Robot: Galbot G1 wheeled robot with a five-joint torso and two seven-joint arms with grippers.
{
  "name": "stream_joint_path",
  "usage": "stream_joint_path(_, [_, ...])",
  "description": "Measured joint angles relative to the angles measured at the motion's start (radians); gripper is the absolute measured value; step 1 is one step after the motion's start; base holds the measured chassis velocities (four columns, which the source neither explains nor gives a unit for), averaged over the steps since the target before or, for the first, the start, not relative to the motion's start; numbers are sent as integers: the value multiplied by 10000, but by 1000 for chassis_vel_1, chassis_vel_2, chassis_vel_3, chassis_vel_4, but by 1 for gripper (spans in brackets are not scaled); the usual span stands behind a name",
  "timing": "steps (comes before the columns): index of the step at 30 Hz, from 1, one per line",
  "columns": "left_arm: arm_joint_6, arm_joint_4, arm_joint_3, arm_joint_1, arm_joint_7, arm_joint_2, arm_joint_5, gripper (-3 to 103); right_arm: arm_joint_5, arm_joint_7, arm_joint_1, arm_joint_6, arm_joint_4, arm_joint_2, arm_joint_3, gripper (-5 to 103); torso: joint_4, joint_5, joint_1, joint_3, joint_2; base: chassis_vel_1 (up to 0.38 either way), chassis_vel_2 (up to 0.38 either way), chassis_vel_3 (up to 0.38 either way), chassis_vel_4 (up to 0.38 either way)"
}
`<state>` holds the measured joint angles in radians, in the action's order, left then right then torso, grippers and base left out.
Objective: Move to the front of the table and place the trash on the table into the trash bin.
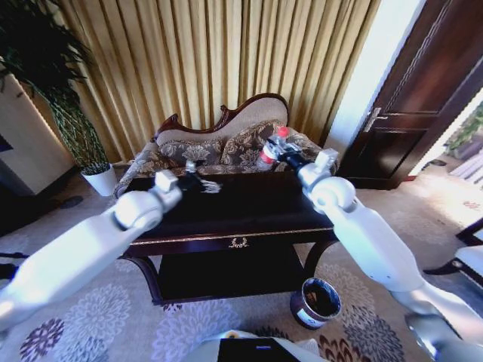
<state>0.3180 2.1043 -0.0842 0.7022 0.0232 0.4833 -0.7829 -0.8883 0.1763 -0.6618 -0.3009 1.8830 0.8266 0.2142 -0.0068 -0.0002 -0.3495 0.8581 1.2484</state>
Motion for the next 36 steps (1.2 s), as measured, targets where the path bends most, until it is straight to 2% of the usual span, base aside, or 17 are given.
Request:
stream_joint_path(2, [-278, 225, -1385, 1510, 366, -215, 73, 100, 41, 64, -726, 0, 126, -137, 456, 29, -4, 0, 2, -1, 1, 0, 0, 0, 0])
stream_joint_path(3, [-278, 225, -1385, 1510, 366, -215, 73, 100, 41, 64, -726, 0, 126, -137, 456, 29, -4, 0, 2, -1, 1, 0, 0, 0, 0])
stream_joint_path(5, [-367, 350, -2425, 2571, 1154, -95, 205, 100, 103, 301, -1271, 19, 304, -196, 771, 29, -9, 5, 1, -1, 1, 0, 0, 0, 0])
stream_joint_path(6, [-367, 350, -2425, 2571, 1154, -95, 205, 100, 103, 301, -1271, 19, 304, -196, 771, 29, -9, 5, 1, -1, 1, 0, 0, 0, 0])
stream_joint_path(7, [-376, 434, -3004, 3190, 1750, 176, 259, 100, 180, 468, -1571, 34, 454, -207, 937, 29, -10, 2, 1, 0, 0, 0, 0, 0, 0])
stream_joint_path(9, [-350, 490, -3780, 4014, 2175, 745, 408, 100, 337, 741, -2062, 58, 754, -227, 1192, 29, -8, 1, 1, 0, 0, 0, 0, 0, 0])
stream_joint_path(10, [-350, 490, -3780, 4014, 2175, 745, 408, 100, 337, 741, -2062, 58, 754, -227, 1192, 29, -8, 1, 1, 0, 0, 0, 0, 0, 0])
stream_joint_path(13, [23, 581, -5036, 4898, 2845, 2012, 493, 100, 648, 1082, -2968, 67, 1306, -304, 1692, 29, -5, -3, 2, -1, 1, 0, 0, 0, 0])
stream_joint_path(14, [23, 581, -5036, 4898, 2845, 2012, 493, 100, 648, 1082, -2968, 67, 1306, -304, 1692, 29, -5, -3, 2, -1, 1, 0, 0, 0, 0])
stream_joint_path(17, [435, 729, -5877, 5247, 2974, 2810, 505, 100, 739, 1196, -3852, 59, 1817, -365, 2200, 28, -8, 1, 1, -1, 1, 0, 0, 0, 0])
stream_joint_path(19, [512, 819, -6096, 5393, 2972, 3000, 508, 100, 743, 1218, -4169, 50, 1965, -380, 2373, 28, -9, 2, 1, 0, 0, 0, 0, 0, 0])
stream_joint_path(22, [694, 1138, -6631, 5880, 2967, 3376, 527, 100, 749, 1240, -4865, 4, 2295, -422, 2794, 28, -10, 3, 1, 0, 1, 0, 0, 0, 0])
stream_joint_path(24, [892, 1655, -7138, 6611, 2962, 3827, 575, 100, 739, 1289, -5469, -29, 2588, -501, 3304, 28, -5, 1, 0, 0, 1, 0, 0, 0, 0])
stream_joint_path(27, [970, 2084, -7350, 7098, 2947, 4219, 745, 100, 603, 1412, -5878, -29, 2988, -610, 3837, 28, -4, 1, 1, 0, 1, 0, 0, 0, 0])
stream_joint_path(36, [1049, 2398, -7324, 7345, 2933, 4328, 1026, 100, 828, 1417, -6489, -66, 3565, -360, 4343, 28, -8, 1, -1, 1, 0, 0, 0, 0, 0])
